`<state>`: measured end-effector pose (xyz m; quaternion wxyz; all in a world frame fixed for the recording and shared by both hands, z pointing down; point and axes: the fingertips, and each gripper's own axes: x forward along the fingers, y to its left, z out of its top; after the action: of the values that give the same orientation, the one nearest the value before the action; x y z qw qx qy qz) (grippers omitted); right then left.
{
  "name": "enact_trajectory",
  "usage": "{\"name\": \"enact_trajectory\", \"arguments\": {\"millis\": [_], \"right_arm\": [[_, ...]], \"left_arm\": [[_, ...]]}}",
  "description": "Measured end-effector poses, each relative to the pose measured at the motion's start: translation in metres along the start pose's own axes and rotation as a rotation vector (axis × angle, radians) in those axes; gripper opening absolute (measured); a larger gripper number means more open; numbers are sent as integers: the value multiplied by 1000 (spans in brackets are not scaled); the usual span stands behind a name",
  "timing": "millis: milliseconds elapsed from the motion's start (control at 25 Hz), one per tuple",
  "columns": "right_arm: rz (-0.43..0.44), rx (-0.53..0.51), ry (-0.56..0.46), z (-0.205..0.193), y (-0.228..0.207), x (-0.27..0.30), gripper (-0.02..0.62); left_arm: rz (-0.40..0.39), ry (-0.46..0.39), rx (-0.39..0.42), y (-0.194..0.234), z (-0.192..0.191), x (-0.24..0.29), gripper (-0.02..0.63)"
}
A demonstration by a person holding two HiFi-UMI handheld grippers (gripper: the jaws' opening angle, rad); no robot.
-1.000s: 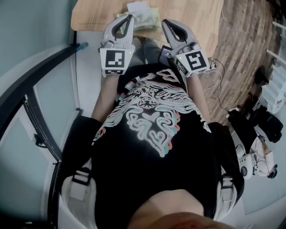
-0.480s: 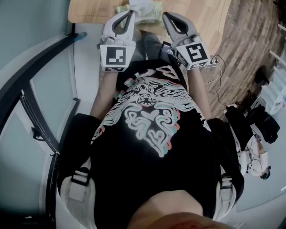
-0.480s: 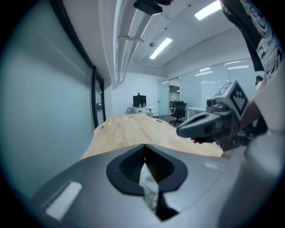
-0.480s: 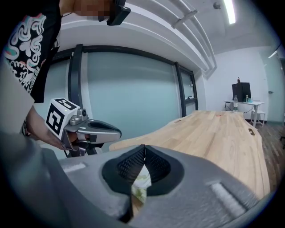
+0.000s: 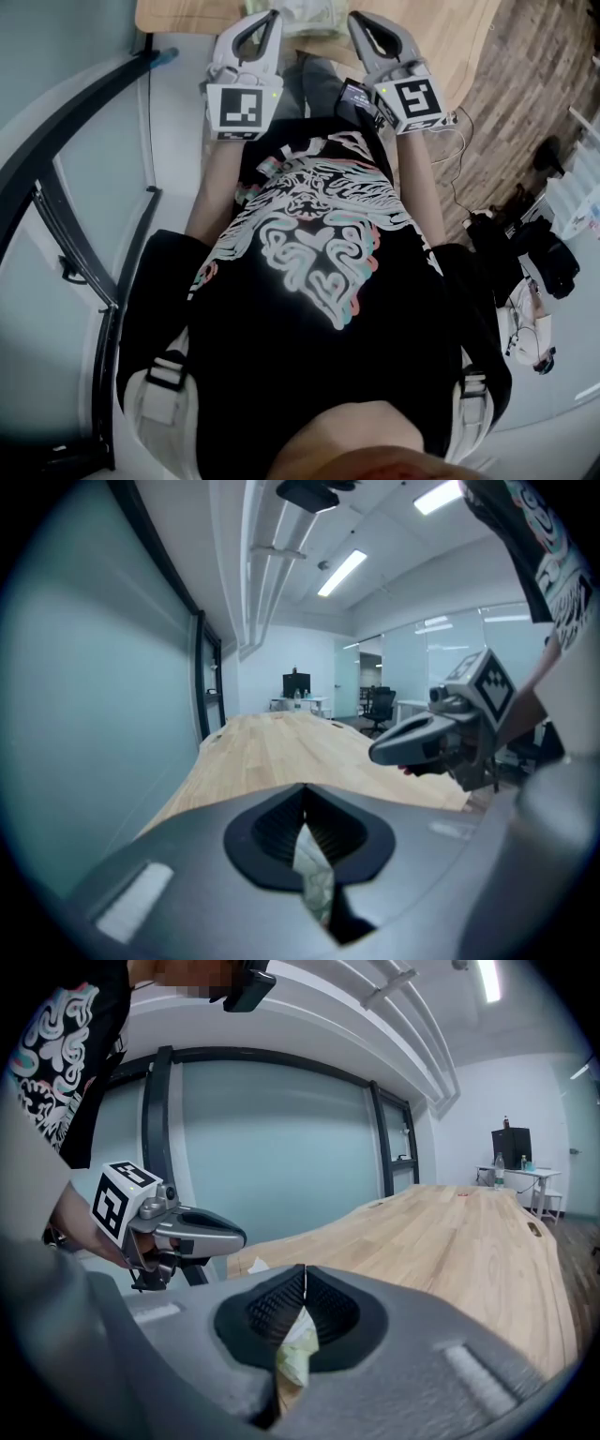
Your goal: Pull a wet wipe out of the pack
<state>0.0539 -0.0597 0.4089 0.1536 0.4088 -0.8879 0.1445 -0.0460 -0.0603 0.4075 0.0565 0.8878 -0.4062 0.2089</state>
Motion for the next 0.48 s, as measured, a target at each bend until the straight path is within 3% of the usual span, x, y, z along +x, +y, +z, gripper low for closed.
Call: {"name": "enact_trajectory", "arguments": {"millis": [240, 280, 480], "right_arm": [[30, -8, 29, -10, 2, 11, 6], [36, -8, 34, -12, 3, 13, 37], [70, -28, 59, -18, 7, 23, 65]], "left_arm": [[-6, 13, 7, -4, -9, 1, -11], [-7, 14, 5, -4, -11, 1, -11], [-4, 20, -8, -4, -17, 2, -11]]}}
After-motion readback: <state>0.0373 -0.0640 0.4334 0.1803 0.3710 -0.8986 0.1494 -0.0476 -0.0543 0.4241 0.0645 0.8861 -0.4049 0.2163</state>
